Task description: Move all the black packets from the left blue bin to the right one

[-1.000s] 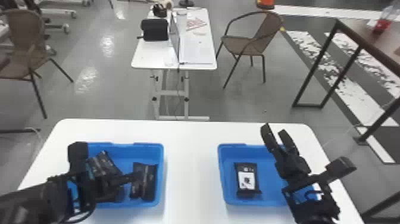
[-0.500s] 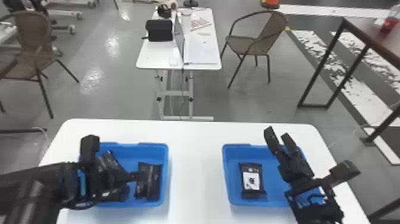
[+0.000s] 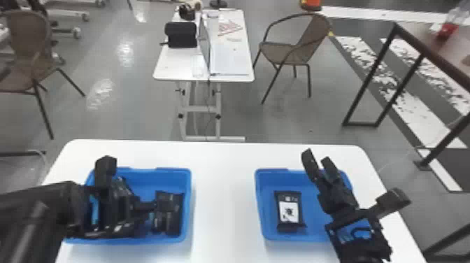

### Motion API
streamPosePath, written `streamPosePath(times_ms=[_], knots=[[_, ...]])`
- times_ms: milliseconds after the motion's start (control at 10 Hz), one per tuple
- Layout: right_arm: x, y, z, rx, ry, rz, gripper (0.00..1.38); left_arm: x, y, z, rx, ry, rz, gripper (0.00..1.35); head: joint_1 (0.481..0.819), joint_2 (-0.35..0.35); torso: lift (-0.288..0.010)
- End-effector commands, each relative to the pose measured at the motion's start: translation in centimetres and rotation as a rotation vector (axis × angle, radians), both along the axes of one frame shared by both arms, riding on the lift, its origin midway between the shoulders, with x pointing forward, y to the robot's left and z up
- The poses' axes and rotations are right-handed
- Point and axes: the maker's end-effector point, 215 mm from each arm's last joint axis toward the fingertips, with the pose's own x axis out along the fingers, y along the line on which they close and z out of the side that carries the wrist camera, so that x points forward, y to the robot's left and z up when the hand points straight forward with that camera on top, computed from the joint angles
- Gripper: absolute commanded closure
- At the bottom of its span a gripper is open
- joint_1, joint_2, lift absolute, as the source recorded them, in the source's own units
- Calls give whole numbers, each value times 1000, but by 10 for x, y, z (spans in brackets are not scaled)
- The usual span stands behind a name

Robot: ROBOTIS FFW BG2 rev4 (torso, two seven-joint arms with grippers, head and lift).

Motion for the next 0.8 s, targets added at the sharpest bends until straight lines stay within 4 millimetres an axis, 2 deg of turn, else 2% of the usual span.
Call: streamPosePath(times_ms=[0, 500, 600, 700], knots=[[0, 1, -2, 2, 3, 1, 294, -6, 9, -7, 27, 31, 3, 308, 695, -98, 0], [3, 1, -1, 18, -2, 4, 294, -17, 11, -35, 53, 116, -12, 312, 695, -82, 0], [3, 2, -1, 21, -3, 6, 294, -17, 16, -39, 74, 130, -15, 338, 695, -81, 0], [2, 2, -3, 23, -1, 6, 294, -13, 19, -43, 85, 124, -13, 423, 695, -80, 0]])
